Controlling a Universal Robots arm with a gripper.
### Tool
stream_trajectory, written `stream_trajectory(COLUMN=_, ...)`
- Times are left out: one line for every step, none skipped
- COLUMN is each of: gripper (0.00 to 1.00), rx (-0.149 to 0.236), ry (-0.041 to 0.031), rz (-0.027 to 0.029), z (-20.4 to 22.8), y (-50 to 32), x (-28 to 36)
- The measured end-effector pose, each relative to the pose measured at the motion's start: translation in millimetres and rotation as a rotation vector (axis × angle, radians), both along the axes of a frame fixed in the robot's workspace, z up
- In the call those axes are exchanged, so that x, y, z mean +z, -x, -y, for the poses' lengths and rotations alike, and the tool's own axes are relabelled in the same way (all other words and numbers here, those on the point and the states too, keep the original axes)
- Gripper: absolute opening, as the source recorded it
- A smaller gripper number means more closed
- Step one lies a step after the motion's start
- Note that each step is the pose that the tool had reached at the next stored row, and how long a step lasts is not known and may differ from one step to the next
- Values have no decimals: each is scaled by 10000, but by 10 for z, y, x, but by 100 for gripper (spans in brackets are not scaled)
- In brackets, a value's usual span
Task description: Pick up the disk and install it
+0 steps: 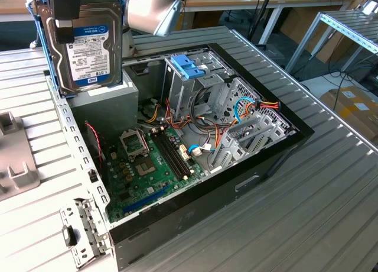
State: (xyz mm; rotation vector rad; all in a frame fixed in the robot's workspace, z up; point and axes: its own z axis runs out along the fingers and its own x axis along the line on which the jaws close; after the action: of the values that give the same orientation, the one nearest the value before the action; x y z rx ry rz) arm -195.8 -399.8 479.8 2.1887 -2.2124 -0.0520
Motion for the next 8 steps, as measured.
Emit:
stream_trajectory(gripper=37, rx=0, ry=0, rz=0, z=0, y=-7, x=0)
stream_trajectory(gripper=37, rx=0, ry=0, rz=0, z=0, y=-14, x=-1)
stream_trajectory(gripper=37, rx=0, ry=1, rz=0, z=0, y=-23, x=-1)
stream_trajectory(gripper=37, rx=0, ry=1, rz=0, z=0, y=-29, x=-1)
stream_trajectory(gripper=37, rx=0, ry=1, rz=0, z=0, y=-36, x=-1)
stream_trajectory(gripper=37, rx=0, ry=2, rz=0, z=0, y=-44, x=-1)
stream_trajectory(gripper=37, rx=0, ry=2, rz=0, z=0, y=-49, x=-2)
stream_trajectory(gripper=37, rx=0, ry=2, rz=0, z=0, y=-57, x=-2)
